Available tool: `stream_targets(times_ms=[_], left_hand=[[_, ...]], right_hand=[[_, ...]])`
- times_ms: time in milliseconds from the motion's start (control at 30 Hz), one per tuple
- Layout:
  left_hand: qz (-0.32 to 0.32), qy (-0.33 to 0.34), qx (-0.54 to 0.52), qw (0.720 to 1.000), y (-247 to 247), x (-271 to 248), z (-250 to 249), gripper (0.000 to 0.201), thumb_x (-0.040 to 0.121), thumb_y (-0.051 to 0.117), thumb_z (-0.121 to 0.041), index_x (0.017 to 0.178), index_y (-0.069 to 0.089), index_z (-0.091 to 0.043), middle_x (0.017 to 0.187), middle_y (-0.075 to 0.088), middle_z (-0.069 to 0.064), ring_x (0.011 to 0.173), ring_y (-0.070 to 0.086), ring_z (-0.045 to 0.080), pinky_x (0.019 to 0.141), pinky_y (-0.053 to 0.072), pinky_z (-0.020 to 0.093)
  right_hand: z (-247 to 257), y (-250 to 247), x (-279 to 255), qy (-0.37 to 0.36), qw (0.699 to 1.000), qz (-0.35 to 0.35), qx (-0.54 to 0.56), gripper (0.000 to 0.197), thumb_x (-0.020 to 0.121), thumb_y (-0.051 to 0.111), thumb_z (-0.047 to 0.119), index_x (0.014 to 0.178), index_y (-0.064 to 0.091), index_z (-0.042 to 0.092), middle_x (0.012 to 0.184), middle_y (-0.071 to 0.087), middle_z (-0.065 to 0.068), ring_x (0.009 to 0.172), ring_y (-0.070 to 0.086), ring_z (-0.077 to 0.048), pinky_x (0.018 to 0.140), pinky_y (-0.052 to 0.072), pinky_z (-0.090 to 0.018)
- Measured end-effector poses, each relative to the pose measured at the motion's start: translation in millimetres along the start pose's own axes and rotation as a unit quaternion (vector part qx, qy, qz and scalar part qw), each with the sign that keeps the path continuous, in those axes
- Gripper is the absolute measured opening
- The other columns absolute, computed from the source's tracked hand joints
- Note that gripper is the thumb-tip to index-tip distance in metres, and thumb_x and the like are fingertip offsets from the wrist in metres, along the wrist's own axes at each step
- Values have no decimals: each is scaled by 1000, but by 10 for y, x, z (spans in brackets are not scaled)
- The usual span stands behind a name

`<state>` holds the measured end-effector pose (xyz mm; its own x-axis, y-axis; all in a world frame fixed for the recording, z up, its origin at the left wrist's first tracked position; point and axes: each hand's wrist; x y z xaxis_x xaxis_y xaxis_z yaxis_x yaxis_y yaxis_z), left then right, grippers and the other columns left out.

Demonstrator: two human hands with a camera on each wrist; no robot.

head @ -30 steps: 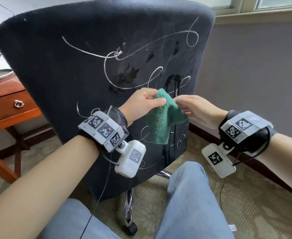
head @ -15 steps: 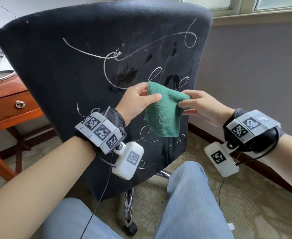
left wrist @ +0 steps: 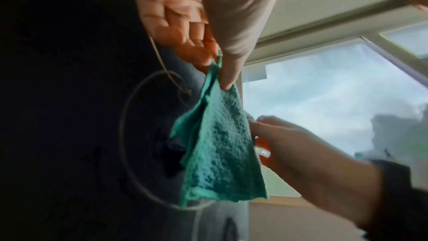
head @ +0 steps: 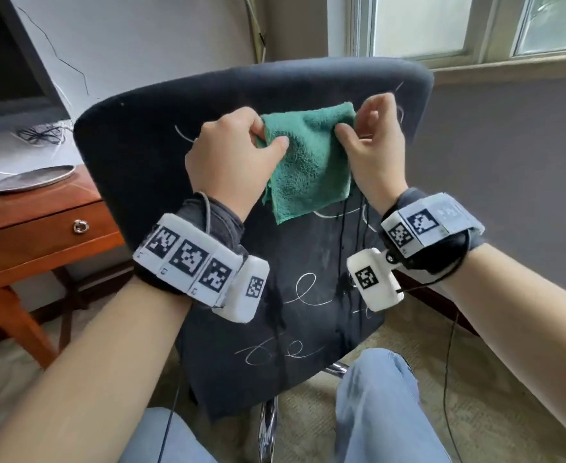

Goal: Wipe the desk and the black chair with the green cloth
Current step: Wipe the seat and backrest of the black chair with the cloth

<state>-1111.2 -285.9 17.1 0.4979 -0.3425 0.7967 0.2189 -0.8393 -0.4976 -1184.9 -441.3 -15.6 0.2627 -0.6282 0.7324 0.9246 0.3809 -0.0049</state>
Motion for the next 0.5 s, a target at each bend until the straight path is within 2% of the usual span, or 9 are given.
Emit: stream_targets(times_ms=[67, 167, 233, 267, 300, 333, 367, 433, 500], left_hand=[[-22, 22, 95, 995, -18, 31, 4, 28, 84, 61, -49, 94, 62, -22, 91, 68, 2, 94, 62, 30, 67, 34, 28], [-36, 52, 172, 983, 16, 24, 70, 28, 86, 61, -45, 93, 61, -17, 87, 67, 6, 85, 63, 34, 62, 29, 30], [-83, 100, 192, 973, 33, 7, 104, 30, 76, 73, -40, 80, 60, -14, 76, 63, 5, 64, 62, 31, 52, 25, 27], [-91, 122, 214, 965, 49, 5, 127, 33, 69, 78, -38, 77, 58, -14, 77, 60, 5, 59, 59, 26, 47, 24, 24], [-113, 151, 235, 953, 83, 17, 166, 37, 65, 80, -37, 79, 55, -14, 83, 56, 5, 64, 56, 23, 45, 26, 24], [-144, 187, 251, 939, 124, 34, 208, 41, 63, 80, -35, 84, 51, -14, 93, 49, 6, 74, 51, 22, 48, 32, 29], [-169, 223, 261, 924, 155, 58, 248, 46, 63, 78, -32, 90, 46, -14, 101, 40, 6, 83, 44, 22, 59, 35, 34], [-211, 271, 271, 899, 160, 96, 281, 55, 62, 77, -29, 100, 39, -15, 110, 30, 5, 97, 35, 24, 79, 31, 37], [-223, 256, 276, 899, 144, 118, 294, 64, 62, 76, -34, 108, 35, -16, 118, 27, 6, 110, 32, 24, 92, 26, 40]], right_hand=[[-8, 133, 7, -60, 997, -38, -42, 23, 79, 61, 7, 79, 44, 22, 74, 43, 15, 73, 44, -11, 68, 34, -22], [-103, 298, -4, -130, 977, -96, -139, 9, 75, 63, 6, 81, 57, 4, 84, 50, -4, 82, 43, -23, 71, 29, -24], [-157, 371, -11, -163, 953, -138, -215, 6, 73, 63, 6, 78, 59, 7, 82, 55, -11, 77, 48, -28, 69, 31, -29], [-165, 400, -20, -181, 942, -152, -239, 7, 72, 61, 5, 78, 59, 9, 79, 56, -11, 75, 49, -28, 68, 31, -32], [-171, 429, -30, -198, 935, -158, -249, 9, 72, 60, 3, 78, 59, 10, 77, 57, -9, 74, 46, -26, 66, 30, -32], [-182, 457, -41, -216, 931, -160, -248, 14, 72, 58, 0, 80, 58, 12, 76, 58, -8, 74, 43, -23, 66, 30, -32], [-184, 483, -55, -233, 928, -163, -241, 20, 73, 57, -2, 84, 56, 15, 77, 59, -7, 74, 41, -20, 66, 31, -31], [-182, 531, -118, -256, 926, -158, -226, 26, 77, 53, 0, 95, 49, 19, 85, 62, -8, 79, 43, -19, 69, 37, -31], [-203, 599, -267, -254, 938, -124, -203, 31, 83, 51, 7, 112, 44, 15, 105, 61, -15, 97, 47, -23, 86, 42, -34]])
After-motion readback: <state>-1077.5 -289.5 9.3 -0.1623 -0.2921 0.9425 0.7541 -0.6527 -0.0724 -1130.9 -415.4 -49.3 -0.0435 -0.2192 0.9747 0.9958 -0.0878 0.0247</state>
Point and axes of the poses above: each hand's wrist, its own x-axis towards the middle knuckle, its own y-axis out of the palm, z = x × y
